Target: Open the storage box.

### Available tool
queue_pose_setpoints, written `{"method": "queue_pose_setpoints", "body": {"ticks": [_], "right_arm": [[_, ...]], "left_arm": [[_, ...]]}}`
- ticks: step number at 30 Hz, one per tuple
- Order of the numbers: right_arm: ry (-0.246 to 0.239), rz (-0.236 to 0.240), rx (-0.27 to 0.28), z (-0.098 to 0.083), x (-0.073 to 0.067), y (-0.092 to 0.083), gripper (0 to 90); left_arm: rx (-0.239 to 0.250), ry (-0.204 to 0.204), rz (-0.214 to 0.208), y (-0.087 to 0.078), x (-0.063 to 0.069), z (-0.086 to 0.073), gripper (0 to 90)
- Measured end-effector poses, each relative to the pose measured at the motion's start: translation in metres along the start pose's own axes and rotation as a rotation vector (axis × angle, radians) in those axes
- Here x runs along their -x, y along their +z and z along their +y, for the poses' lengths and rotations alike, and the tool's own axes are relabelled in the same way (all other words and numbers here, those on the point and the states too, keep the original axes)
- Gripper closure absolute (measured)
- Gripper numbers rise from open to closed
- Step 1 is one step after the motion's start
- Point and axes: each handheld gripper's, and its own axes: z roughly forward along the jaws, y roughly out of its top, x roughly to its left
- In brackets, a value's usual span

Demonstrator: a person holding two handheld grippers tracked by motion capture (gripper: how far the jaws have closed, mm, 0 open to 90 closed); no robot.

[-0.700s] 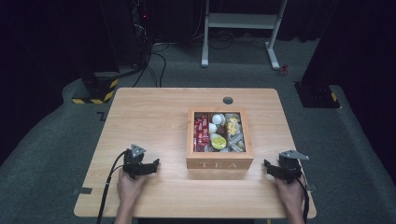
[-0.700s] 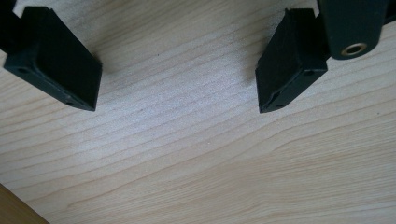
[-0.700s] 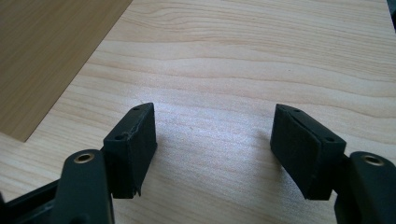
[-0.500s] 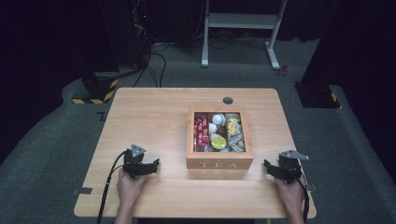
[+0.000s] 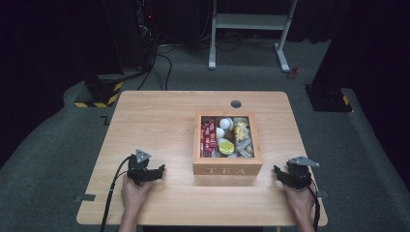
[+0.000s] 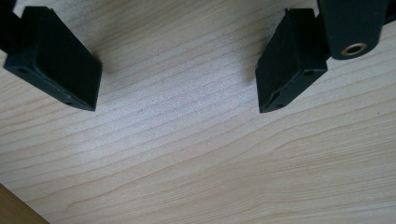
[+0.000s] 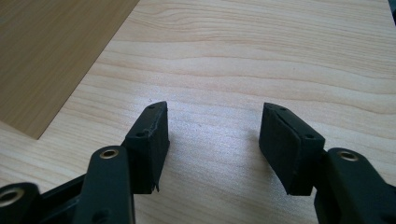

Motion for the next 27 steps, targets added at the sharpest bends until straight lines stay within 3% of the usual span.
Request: {"method": "queue_pose_setpoints", "body": {"ticks": [6,8,11,16,22,27], "right_arm": [[0.009,0.016,0.005,-0.001,0.001,-0.003,56.1],[0.021,0.035,0.017,-0.005,0.000,-0.006,67.3],[0.011,0.063,0.018,-0.008,-0.002,-0.009,75.3],[-0.023,0.103,0.034,-0.012,-0.008,-0.016,83.4],[-0.066,0.132,0.052,-0.014,-0.018,-0.022,88.4],[-0.074,0.154,0.044,-0.016,-0.025,-0.023,89.6]], "left_arm": [[0.000,0.000,0.000,0.000,0.000,0.000,14.8],[0.000,0.000,-0.001,0.000,0.000,0.000,14.8],[0.000,0.001,0.000,0.000,0.000,0.000,14.8],[0.000,0.001,0.000,0.000,0.000,0.000,14.8],[0.000,0.000,0.000,0.000,0.000,0.000,14.8],[0.000,0.000,0.000,0.000,0.000,0.000,14.8]]}}
